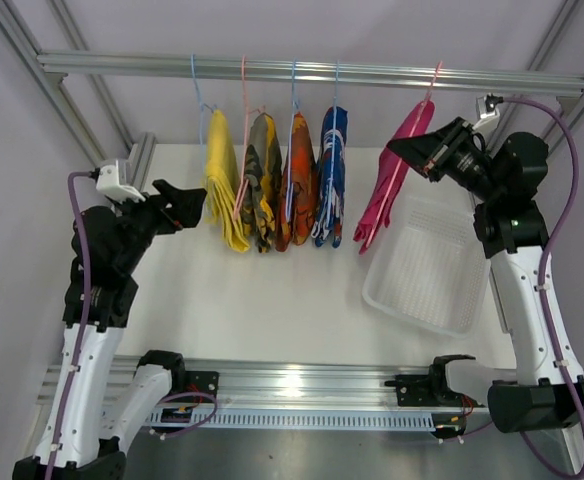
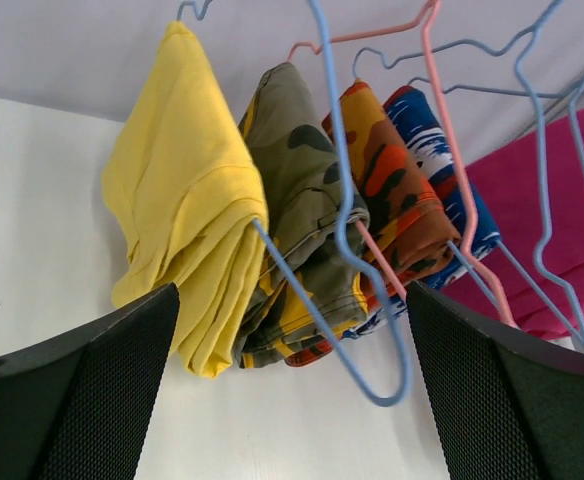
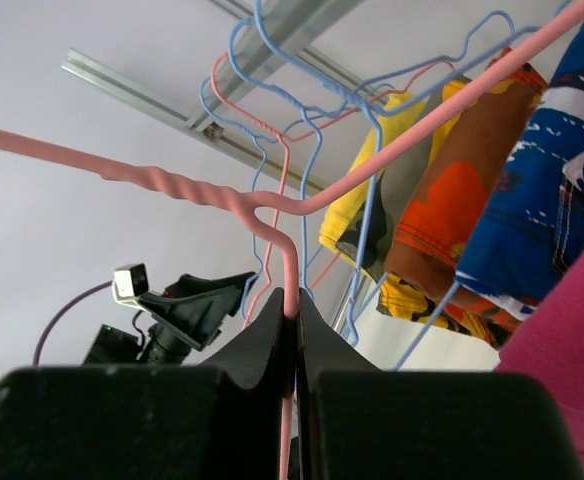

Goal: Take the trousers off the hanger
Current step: Pick up the hanger from the clothesline.

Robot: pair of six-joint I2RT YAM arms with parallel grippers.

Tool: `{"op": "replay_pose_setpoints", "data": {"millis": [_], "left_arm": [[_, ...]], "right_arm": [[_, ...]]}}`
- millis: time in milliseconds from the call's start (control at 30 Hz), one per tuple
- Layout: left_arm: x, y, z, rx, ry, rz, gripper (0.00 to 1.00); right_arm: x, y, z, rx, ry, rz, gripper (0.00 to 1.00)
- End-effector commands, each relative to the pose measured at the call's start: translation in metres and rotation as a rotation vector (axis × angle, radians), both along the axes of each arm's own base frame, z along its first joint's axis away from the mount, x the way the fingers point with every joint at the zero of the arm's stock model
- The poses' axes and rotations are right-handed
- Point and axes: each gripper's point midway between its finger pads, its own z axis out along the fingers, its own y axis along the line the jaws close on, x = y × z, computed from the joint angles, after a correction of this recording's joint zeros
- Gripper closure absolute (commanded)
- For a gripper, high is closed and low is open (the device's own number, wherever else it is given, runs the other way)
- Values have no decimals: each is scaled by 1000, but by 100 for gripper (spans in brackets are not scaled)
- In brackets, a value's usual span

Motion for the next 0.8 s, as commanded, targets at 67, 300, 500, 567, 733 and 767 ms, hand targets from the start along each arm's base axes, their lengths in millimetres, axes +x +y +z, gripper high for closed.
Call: {"op": "replay_pose_setpoints", "data": {"millis": [67,300,500,567,733,767], "left_arm": [[-26,-13,39,-20,-88,-82,1],[-83,-47,76,-25,-193,-336,3],[-131,-55,66,-19,-285,-424,3],[-137,-52,58,-31,-300,-411,4],[-112,-56,21,-62,-199,-383,7],[-107,-59,17,-64,-180,-387,7]], "right_arm": [[-31,-3,20,-24,-200,41,100],[-64,-7,22,-21,-174,44,100],[-80,-8,58,55,-190,50,100],[-78,-7,66,79,-171,53,100],[-85,-7,90,103,-197,62,100],[-85,-8,91,103,-201,58,100]]}}
